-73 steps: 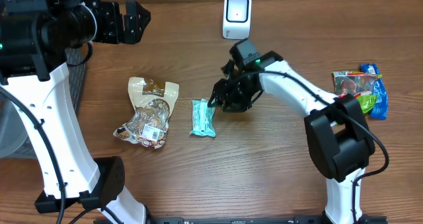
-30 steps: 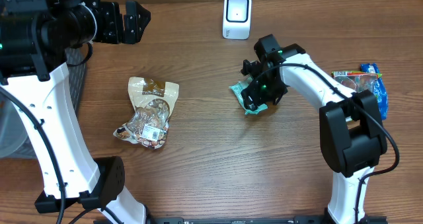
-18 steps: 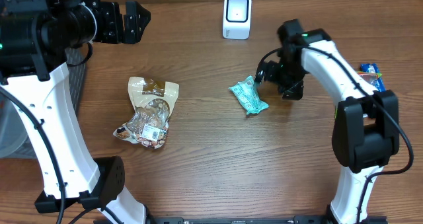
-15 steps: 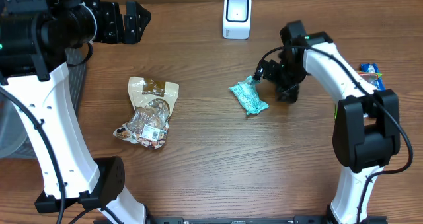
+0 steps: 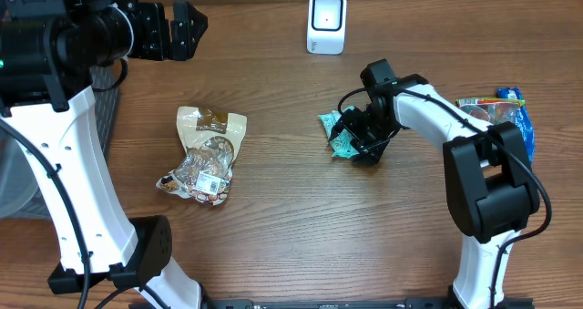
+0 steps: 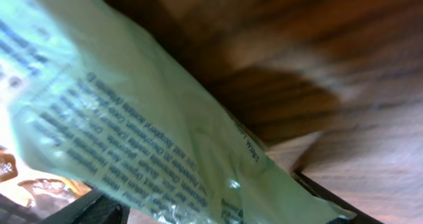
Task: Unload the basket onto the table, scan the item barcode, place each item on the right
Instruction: 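Drag the wipes packet rightward and regrasp it to lift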
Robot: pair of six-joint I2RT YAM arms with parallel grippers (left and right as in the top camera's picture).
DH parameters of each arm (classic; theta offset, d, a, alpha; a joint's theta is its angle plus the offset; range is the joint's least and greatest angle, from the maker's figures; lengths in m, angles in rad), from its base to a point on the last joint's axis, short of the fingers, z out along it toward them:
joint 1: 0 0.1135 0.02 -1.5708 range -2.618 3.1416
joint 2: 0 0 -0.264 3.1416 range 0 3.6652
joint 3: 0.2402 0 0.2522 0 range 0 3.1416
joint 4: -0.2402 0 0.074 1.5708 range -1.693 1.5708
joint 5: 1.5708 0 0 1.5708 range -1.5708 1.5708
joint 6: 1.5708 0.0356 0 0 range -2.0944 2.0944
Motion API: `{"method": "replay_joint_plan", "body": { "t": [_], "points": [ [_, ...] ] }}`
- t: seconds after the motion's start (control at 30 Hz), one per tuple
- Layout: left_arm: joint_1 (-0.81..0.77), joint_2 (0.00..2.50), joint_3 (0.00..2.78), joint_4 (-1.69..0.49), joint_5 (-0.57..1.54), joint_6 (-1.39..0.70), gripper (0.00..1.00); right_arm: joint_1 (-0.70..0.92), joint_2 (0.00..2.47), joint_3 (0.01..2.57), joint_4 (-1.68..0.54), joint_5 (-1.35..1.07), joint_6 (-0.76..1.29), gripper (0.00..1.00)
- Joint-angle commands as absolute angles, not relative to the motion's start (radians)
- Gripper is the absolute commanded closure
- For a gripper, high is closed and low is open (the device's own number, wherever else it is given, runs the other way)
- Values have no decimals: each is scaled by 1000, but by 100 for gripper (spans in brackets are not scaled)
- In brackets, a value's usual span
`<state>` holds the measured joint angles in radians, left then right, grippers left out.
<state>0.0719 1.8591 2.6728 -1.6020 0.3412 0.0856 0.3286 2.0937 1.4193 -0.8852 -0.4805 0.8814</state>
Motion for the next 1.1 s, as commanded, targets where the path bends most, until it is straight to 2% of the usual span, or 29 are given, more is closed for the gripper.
{"method": "replay_joint_plan", "body": {
  "t": [0.0, 0.17, 0.27, 0.43, 0.57, 0.77, 1.07],
  "points": [
    [69, 1865, 2679, -1600, 356, 105, 0, 295, 2078, 1414, -876, -336, 633, 24],
    [69, 1865, 2679, -1600, 356, 105, 0, 255, 2078, 1416, -876, -168, 387, 24],
    [69, 1865, 2679, -1600, 356, 105, 0, 234, 2078, 1429, -873, -123, 288, 17],
    [69, 1865, 2679, -1600, 356, 105, 0, 207, 2078, 1472, -875, -240, 285, 13],
    [69, 1865, 2679, -1600, 356, 105, 1, 187, 2078, 1473, -835, -318, 364, 11],
    [69, 1865, 2679, -1600, 356, 105, 0, 158, 2078, 1473, -729, -471, 281, 11],
    [69, 1865, 2679, -1600, 356, 105, 0, 154, 2086, 1463, -612, -456, 262, 12]
  ]
}}
